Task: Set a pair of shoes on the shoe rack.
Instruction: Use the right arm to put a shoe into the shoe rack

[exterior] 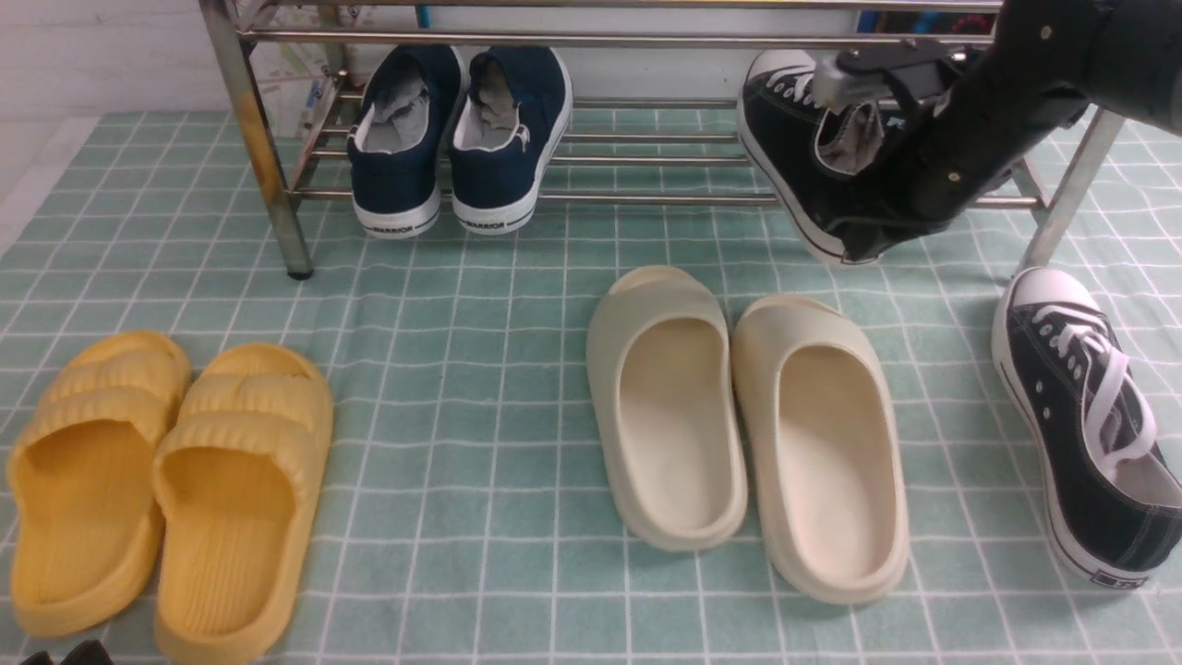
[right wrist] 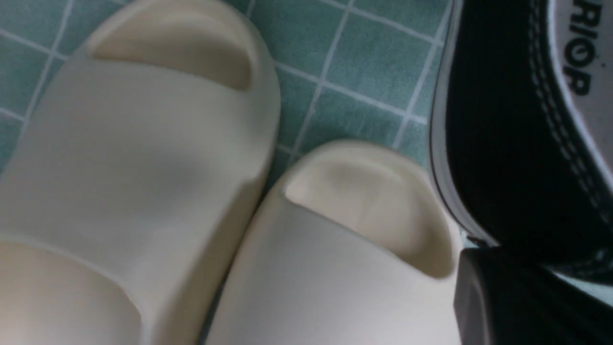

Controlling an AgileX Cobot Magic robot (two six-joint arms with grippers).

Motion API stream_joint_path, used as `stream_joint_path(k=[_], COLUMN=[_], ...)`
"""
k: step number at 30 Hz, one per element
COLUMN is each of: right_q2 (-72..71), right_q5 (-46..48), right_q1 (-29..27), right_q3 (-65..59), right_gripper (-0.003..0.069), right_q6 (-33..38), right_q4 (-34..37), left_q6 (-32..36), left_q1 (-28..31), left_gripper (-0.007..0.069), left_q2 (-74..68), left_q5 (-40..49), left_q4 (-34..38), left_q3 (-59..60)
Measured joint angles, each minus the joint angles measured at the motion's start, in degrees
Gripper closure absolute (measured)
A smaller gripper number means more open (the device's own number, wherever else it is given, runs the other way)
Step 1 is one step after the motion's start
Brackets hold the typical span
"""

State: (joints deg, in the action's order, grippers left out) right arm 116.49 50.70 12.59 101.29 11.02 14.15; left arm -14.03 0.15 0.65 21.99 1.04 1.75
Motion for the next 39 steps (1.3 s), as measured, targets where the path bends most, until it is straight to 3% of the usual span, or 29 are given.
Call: stream_joint_path(k=[13,18,22,27,33,39], right_q2=[2.2,1.7,1.6,3.4,5.9,6.4], right_q5=[2.0,11.6,18.3,12.7,5.2,3.4], right_q1=[0.1,0.1,0.1,0.1,0.0,0.0], right_q3=[7.7,10.4,10.4,10.3,10.2,10.2], right_gripper=[0.0654,0.0654,0.0654,0.0650,0.0648,0.0645], right_q6=[0.5,2.0,2.1,-0.7,-3.0,-3.1], right_q4=[5.1,2.2,-5.9,-11.5,-9.1,-6.5], left_q6=[0.0,0.0,0.0,0.0,0.0,0.0], left_q1=[0.0,0.0,0.0,0.0,0.0,0.0], left_gripper=[0.0386,0.0386,0.0386,0.0386,0.0386,0.0386], left_q2=[0.0,0.0,0.0,0.0,0.0,0.0], left_q5=[0.0,0.0,0.0,0.0,0.0,0.0], left_q4=[0.0,0.0,0.0,0.0,0.0,0.0], left_q3=[0.0,0.0,0.0,0.0,0.0,0.0])
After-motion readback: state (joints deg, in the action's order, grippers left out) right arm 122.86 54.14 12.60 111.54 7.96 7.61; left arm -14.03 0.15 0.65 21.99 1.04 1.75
